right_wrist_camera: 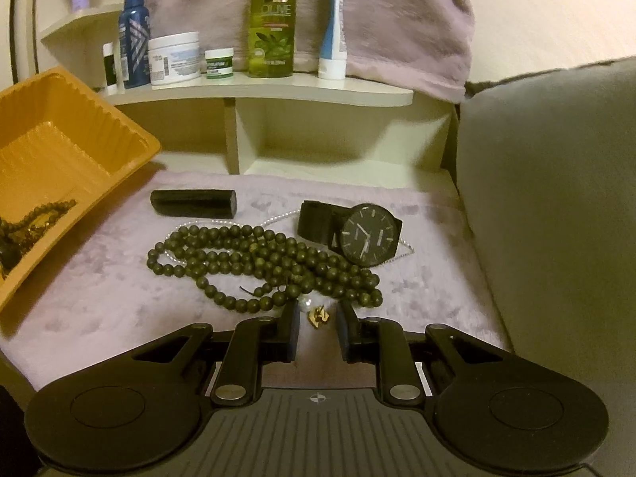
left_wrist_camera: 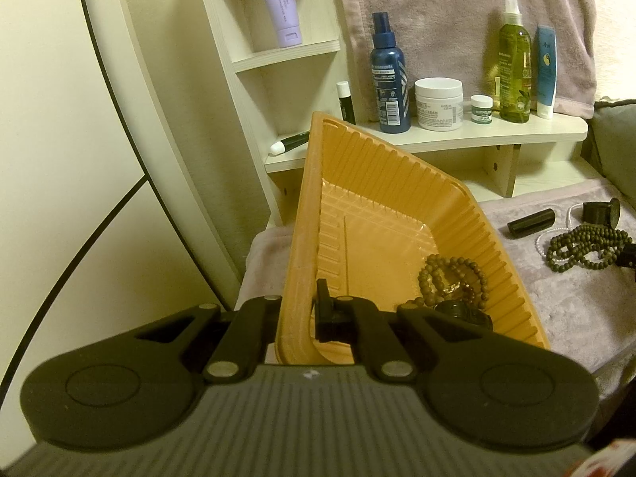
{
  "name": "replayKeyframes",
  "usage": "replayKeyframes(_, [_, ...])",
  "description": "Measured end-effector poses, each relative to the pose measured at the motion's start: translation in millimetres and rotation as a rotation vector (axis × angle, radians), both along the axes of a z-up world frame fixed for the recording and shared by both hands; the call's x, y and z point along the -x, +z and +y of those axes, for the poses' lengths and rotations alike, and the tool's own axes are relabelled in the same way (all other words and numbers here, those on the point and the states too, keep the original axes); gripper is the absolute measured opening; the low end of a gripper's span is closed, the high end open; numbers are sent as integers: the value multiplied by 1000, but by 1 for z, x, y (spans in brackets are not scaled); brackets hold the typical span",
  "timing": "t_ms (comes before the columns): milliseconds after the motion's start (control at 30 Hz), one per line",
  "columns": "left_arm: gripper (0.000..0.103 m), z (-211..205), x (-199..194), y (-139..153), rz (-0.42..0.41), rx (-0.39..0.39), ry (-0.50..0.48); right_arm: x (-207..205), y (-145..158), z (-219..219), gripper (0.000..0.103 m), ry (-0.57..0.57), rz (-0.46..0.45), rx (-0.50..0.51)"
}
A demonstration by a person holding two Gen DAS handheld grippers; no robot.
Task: Organize jewelry
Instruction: 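Move the right tool to the small gold charm on the towel, then grasp the gold charm and release it over the orange tray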
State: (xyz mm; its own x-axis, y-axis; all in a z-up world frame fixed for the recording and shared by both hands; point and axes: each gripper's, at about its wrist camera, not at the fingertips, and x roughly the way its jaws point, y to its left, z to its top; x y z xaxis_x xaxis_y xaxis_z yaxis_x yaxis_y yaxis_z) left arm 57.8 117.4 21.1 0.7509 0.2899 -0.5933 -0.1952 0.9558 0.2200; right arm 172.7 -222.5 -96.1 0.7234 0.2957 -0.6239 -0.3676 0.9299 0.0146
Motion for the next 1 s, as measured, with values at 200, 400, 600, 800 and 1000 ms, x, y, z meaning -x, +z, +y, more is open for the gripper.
replayKeyframes(200, [4, 0, 0, 0, 0, 0, -1, 1, -1, 1, 16, 24, -12, 21])
replayKeyframes(400, [4, 0, 0, 0, -1, -2, -2, 11, 2, -1, 15, 17, -21, 36])
replayKeyframes(600, [5, -2, -1, 1, -3, -4, -3, 26, 10, -7, 15, -3, -43, 42])
replayKeyframes(800, [5, -3, 0, 1, -3, -4, -3, 37, 36, 2, 15, 41, -73, -19])
replayKeyframes(1000, [5, -3, 0, 1, -3, -3, -3, 46, 63, 44, 15, 210, -74, -127])
